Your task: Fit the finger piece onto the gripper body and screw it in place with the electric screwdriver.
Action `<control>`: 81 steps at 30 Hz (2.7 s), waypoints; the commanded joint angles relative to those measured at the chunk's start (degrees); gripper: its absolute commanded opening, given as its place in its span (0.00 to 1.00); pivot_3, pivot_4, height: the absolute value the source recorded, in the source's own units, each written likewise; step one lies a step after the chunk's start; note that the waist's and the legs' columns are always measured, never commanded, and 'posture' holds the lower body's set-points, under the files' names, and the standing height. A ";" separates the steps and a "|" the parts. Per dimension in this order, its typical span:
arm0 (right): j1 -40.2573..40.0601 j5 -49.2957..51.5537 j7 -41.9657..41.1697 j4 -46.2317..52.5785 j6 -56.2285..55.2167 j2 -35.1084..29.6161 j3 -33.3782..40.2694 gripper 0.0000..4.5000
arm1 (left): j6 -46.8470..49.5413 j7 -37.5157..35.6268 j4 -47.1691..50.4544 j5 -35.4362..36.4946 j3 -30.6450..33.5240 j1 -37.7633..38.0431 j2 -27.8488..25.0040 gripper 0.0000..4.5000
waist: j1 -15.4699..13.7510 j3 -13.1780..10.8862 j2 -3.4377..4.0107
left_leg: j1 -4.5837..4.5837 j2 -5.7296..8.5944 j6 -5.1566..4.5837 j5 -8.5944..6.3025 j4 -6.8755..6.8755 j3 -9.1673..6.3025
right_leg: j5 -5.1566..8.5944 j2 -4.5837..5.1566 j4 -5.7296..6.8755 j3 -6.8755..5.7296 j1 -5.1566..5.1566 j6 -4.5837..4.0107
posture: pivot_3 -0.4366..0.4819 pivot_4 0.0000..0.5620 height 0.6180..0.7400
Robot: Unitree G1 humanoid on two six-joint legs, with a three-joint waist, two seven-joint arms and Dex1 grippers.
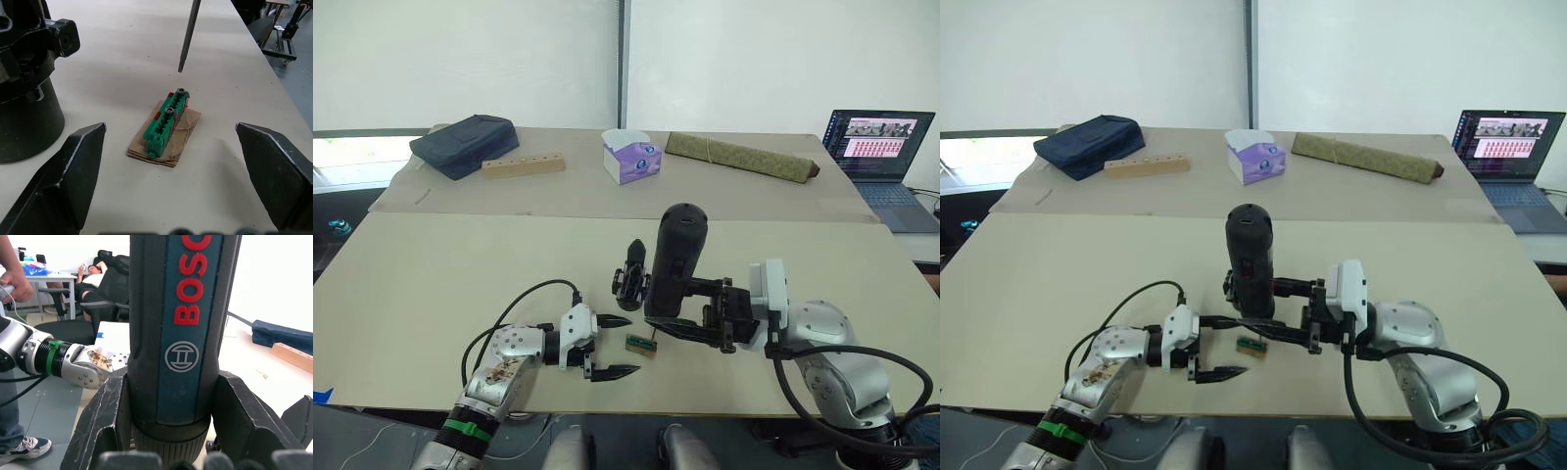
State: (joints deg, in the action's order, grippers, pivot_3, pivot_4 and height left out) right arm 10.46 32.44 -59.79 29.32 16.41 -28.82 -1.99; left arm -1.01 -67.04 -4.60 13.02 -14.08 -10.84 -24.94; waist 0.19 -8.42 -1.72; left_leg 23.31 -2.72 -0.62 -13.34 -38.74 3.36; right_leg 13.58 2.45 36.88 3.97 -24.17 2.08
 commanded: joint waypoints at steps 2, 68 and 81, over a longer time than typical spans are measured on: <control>0.56 2.16 -0.25 1.48 -1.17 -0.32 0.66 0.42 | 0.13 -0.41 -1.66 -0.75 -2.04 1.32 0.26 1.00 | -0.01 0.00 0.00 | 0.00 0.00 0.00 0.00 0.00 0.00 | 0.00 0.00 0.00 0.00 0.00 0.00 | 0.48 0.27 1.00; 3.56 1.29 0.79 -0.25 1.26 -0.91 -1.63 0.42 | -0.46 0.29 -2.59 -1.29 -2.83 2.11 0.40 1.00 | -0.15 0.15 0.15 | 0.00 0.00 -0.01 -0.01 0.01 0.00 | 0.01 0.01 -0.07 0.00 0.02 0.00 | 0.48 0.27 1.00; 3.43 1.20 0.65 -0.24 1.48 -1.29 -1.67 0.42 | 0.78 1.06 -0.68 -1.20 -3.24 2.46 0.62 1.00 | -0.15 0.15 0.15 | 0.00 0.00 -0.01 -0.01 0.01 0.00 | 0.01 0.02 -0.07 0.00 0.02 0.00 | 0.48 0.27 1.00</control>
State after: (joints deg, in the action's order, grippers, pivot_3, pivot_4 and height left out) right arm 12.77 32.74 -59.02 27.59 19.43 -30.04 -4.21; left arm -2.17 -65.77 -4.59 12.98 -14.54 -10.01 -24.49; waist 0.04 -8.28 -1.57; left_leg 23.31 -2.72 -0.63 -13.35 -38.72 3.36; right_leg 13.59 2.47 36.81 3.97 -24.15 2.08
